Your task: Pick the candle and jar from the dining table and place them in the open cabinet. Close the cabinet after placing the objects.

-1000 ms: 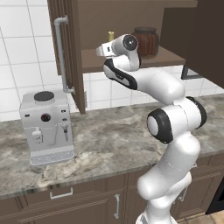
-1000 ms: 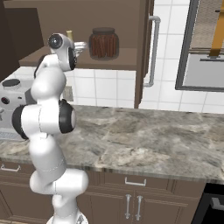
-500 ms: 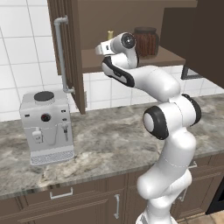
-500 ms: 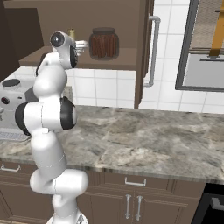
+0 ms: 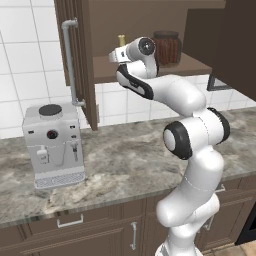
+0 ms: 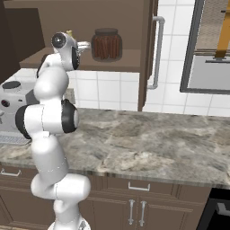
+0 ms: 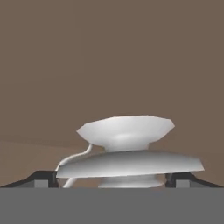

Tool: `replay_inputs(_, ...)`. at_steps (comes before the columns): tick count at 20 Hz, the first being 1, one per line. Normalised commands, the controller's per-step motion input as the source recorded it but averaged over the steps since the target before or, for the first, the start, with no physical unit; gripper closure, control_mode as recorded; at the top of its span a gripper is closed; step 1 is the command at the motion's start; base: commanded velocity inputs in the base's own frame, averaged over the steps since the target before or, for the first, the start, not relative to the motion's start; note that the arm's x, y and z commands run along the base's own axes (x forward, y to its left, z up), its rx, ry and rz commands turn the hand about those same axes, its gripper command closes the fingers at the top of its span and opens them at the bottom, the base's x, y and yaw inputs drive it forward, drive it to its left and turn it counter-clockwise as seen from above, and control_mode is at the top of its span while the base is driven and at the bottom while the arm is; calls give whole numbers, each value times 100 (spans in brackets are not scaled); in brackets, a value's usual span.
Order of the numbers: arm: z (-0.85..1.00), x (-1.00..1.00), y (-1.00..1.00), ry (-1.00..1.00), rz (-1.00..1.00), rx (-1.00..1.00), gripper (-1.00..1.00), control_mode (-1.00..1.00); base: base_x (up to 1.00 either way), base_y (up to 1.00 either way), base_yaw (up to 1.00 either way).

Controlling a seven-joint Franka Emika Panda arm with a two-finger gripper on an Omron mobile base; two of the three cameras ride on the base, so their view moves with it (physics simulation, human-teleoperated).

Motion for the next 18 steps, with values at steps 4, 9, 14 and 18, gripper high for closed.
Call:
replay_inputs(4,0,-5,0,0,0,0,-100,-100,0,0,0)
replay_inputs(9,0,-9,-1,-1,0,0,-100,-100,0,0,0)
replay_inputs(14,0,-32,-7,-5,0,0,-100,-100,0,0,0)
replay_inputs(18,0,-31,-12,-4,0,-1,-100,-100,0,0,0)
